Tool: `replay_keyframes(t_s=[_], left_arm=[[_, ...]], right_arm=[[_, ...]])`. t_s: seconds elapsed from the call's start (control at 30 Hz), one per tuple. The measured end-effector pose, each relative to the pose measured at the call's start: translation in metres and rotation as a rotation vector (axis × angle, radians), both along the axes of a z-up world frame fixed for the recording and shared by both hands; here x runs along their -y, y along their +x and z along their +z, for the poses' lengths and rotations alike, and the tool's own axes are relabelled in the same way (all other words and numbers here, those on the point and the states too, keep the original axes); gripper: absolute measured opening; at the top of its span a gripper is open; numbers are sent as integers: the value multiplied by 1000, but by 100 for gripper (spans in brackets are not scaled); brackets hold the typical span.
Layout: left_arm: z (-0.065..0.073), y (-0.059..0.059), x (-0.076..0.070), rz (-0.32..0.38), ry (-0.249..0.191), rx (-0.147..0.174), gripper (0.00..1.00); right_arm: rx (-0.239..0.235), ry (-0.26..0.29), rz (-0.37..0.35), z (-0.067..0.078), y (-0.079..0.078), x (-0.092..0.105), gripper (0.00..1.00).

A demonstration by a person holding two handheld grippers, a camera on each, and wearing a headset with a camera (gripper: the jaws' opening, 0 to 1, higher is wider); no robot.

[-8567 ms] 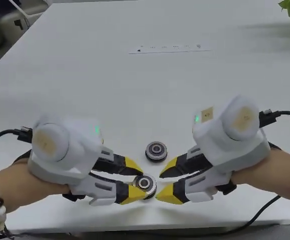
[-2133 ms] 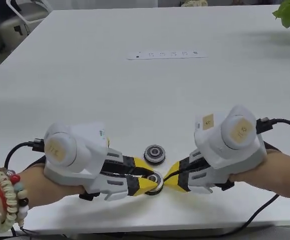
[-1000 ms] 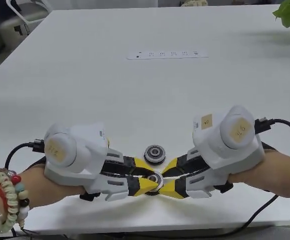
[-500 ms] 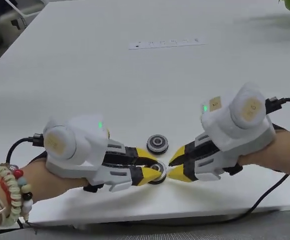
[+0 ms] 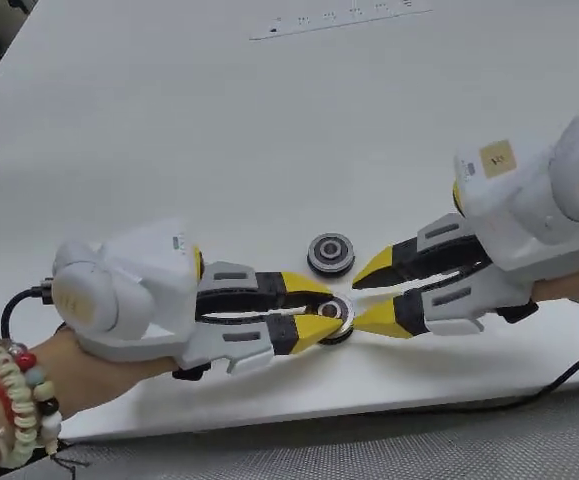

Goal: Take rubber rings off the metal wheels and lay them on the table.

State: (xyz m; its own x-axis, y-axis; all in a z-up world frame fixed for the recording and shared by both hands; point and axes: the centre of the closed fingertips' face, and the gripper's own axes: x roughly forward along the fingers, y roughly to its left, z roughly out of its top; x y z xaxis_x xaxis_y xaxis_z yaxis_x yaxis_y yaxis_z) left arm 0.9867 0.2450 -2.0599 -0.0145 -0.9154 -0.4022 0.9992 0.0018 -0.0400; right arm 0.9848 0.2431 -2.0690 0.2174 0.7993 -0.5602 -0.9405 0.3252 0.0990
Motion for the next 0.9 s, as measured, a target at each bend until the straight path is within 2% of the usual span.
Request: replay_keyframes(t_s=[0.13, 0.2, 0.3, 0.5, 0.6, 0.63, 0.67, 0.7, 0.73, 0.8, 0.9], left_arm=[[0, 0, 0, -9, -13, -2, 8], [0, 0, 1, -9, -15, -5, 8], [0, 0, 2, -17, -13, -2, 8], [0, 0, 4, -14, -11, -5, 8], [0, 0, 4, -11, -14, -12, 8], [0, 0, 4, -10, -16, -14, 8], [1, 1, 4, -5, -19, -18, 7], [1, 1, 4, -1, -21, -26, 7], [1, 0, 5, -1, -22, -26, 6], [1, 0, 6, 0, -21, -22, 6], [1, 0, 6, -2, -19, -23, 6]], right_arm=[[-2, 9, 20, -2, -1, -4, 25], [5, -4, 30, -7, -2, -4, 24], [5, 26, 27, -5, -3, -9, 24], [27, 11, 54, -5, -5, -8, 20], [42, -5, 62, -5, -6, -5, 16], [48, -20, 59, -7, -5, -2, 11], [46, -24, 58, -8, -6, 1, 0], [44, 16, 48, -3, -4, 0, 0], [38, 0, 31, -4, -1, 2, 0], [40, -16, 45, -5, -4, 0, 0], [18, -9, 20, -4, -3, 2, 0]])
